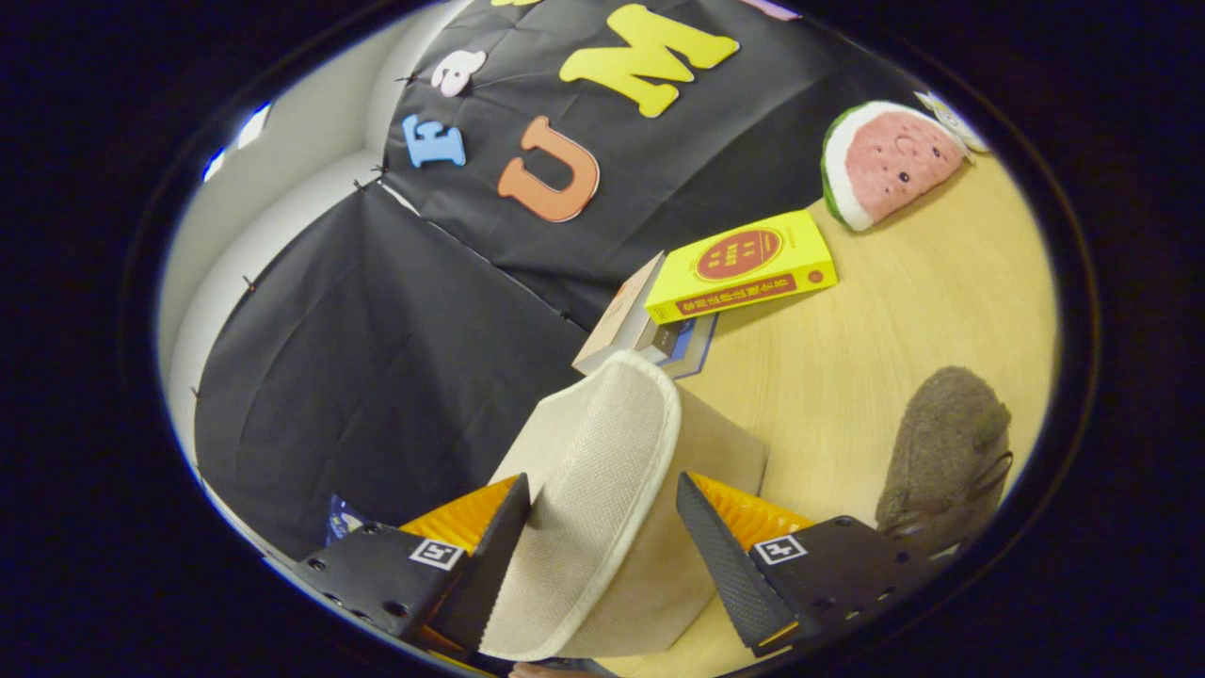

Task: Open the storage box then place both shoes into the box .Put the left shoe in first, then the right shoe, with the right side of both shoes facing outward in a uniform manner.

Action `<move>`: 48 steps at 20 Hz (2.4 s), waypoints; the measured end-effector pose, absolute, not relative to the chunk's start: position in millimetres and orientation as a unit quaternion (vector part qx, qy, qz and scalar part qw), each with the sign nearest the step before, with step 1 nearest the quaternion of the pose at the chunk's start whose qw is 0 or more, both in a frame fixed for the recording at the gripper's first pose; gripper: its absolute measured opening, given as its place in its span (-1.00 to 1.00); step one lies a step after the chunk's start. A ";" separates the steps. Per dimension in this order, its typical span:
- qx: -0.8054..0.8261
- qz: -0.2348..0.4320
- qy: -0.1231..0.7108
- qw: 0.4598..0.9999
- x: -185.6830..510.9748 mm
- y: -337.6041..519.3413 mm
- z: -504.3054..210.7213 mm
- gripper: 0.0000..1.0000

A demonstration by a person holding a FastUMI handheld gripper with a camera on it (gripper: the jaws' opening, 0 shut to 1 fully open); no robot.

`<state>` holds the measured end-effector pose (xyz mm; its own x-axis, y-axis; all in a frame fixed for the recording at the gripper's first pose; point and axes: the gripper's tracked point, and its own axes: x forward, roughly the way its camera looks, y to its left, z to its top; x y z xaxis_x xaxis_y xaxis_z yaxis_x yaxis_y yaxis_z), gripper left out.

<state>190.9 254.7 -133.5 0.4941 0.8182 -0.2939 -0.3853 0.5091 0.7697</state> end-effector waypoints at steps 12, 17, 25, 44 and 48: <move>0.315 0.377 0.352 0.797 185.4 253.2 -126.9 0.23; 0.310 0.344 0.342 0.817 194.8 234.8 -114.5 -0.24; 0.249 0.336 0.325 0.848 175.8 239.7 -65.7 -0.98; 0.245 0.375 0.296 0.844 163.9 425.9 84.0 -0.95; 0.233 0.387 0.296 0.842 163.4 468.0 85.7 -0.85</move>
<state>163.4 468.0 85.7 0.5253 0.7895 -0.3173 -0.5132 0.5914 0.6219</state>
